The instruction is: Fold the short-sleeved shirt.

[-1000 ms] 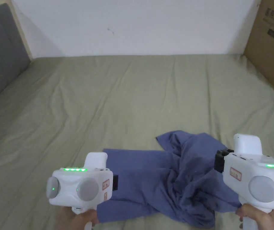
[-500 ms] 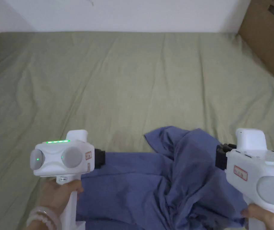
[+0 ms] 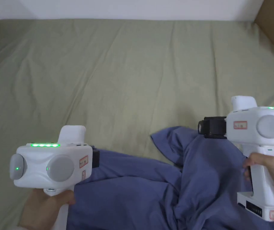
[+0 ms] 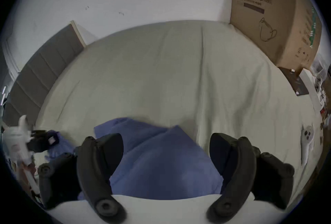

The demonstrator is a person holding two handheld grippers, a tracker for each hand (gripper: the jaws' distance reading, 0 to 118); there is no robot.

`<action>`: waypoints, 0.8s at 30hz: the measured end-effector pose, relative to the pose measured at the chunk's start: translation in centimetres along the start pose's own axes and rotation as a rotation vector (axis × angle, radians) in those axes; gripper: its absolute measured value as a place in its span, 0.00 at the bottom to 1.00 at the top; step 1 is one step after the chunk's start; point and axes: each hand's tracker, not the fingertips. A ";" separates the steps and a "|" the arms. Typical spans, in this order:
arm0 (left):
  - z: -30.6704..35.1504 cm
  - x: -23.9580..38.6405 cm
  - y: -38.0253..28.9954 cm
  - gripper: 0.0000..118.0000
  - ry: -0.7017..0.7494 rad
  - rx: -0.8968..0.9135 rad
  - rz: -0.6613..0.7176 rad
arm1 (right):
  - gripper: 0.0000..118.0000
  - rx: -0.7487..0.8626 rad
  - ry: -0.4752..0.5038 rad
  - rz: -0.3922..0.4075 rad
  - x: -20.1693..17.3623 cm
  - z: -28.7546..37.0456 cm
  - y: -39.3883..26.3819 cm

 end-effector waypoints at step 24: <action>15.9 -1.3 3.8 0.04 0.116 0.248 -0.057 | 0.02 0.241 -0.146 0.013 2.5 16.7 1.7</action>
